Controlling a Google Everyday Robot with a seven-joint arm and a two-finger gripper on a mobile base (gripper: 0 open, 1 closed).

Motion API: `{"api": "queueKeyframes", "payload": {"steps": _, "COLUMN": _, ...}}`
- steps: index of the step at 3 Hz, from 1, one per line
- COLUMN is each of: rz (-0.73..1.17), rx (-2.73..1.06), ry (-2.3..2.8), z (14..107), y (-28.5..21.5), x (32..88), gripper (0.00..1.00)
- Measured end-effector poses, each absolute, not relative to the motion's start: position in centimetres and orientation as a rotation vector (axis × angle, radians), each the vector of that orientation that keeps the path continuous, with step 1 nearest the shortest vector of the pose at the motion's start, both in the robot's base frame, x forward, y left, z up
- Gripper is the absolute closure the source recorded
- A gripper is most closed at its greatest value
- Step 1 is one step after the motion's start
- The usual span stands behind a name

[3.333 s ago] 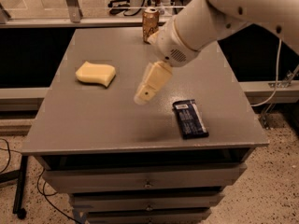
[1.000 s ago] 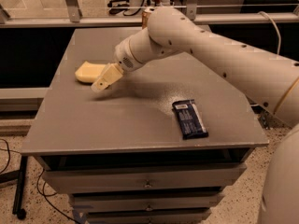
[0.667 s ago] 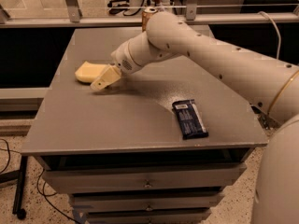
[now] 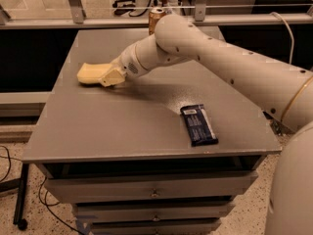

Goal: Pick sponge

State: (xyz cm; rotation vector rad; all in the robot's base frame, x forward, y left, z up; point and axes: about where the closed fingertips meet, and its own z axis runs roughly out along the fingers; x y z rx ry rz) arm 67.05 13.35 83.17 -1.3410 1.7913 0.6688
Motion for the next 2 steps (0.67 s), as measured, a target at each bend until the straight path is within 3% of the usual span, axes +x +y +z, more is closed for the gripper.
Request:
{"api": "queueKeyframes", "payload": {"steps": 1, "rz": 0.674, "rx": -1.322, "ry": 1.709, "z": 86.9, "y": 12.7, "x": 66.9, "gripper": 0.88}}
{"api": "queueKeyframes", "payload": {"steps": 2, "rz": 0.679, "rx": -1.256, "ry": 1.581, "z": 93.1, "y": 11.1, "x": 66.5, "gripper": 1.00}}
